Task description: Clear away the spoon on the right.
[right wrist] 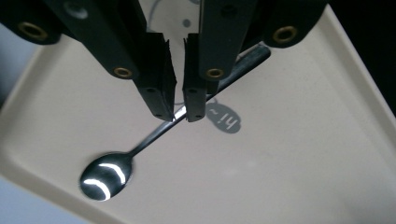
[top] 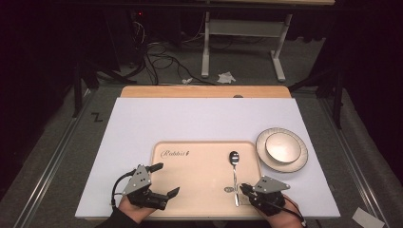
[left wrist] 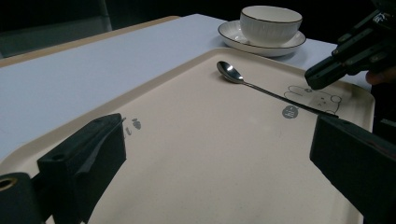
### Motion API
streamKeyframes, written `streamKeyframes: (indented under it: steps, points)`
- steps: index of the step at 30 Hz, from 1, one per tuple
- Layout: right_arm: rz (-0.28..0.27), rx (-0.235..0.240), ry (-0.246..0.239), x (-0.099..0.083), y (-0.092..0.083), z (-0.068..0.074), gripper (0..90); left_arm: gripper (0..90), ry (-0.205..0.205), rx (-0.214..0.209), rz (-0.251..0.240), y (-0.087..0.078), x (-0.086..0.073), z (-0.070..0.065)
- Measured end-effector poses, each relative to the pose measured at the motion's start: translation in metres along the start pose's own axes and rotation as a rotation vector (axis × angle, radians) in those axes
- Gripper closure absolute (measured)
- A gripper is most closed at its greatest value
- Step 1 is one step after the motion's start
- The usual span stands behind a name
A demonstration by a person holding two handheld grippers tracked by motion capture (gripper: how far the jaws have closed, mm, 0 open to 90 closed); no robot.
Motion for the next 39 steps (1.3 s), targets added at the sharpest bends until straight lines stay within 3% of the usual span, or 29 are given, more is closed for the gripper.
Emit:
streamKeyframes:
  steps: [10, 15, 22, 27, 32, 39]
  points:
    - [-0.048, -0.014, 0.031, 0.004, -0.006, -0.008, 61.9, 4.1, 0.001, 0.002, 0.0, 0.0, 0.0, 0.0]
    - [-0.098, -0.035, 0.076, 0.007, -0.016, -0.022, 46.6, 4.1, 0.001, 0.002, 0.0, 0.0, 0.0, 0.0]
    - [-0.188, -0.078, 0.18, 0.007, -0.036, -0.048, 22.1, 4.1, 0.003, 0.003, 0.003, 0.0, 0.0, 0.0]
    - [-0.273, -0.13, 0.229, 0.01, -0.052, -0.065, 5.6, 4.1, 0.003, 0.005, 0.005, 0.0, -0.001, 0.0]
    - [-0.336, -0.149, 0.247, 0.009, -0.067, -0.078, 2.1, 4.1, 0.003, 0.007, 0.009, 0.0, -0.001, 0.0]
    - [-0.412, -0.178, 0.324, 0.007, -0.086, -0.094, 2.3, 4.1, 0.004, 0.008, 0.01, 0.001, -0.001, 0.0]
Point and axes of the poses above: each handheld gripper's, and its own axes: y roughly forward along the jaws, x roughly out of its top, z roughly to its left, the point moved 8 cm from there along y, roughly forward along the jaws, and after that the axes turned 6 degrees about -x, right-handed, at the moved point
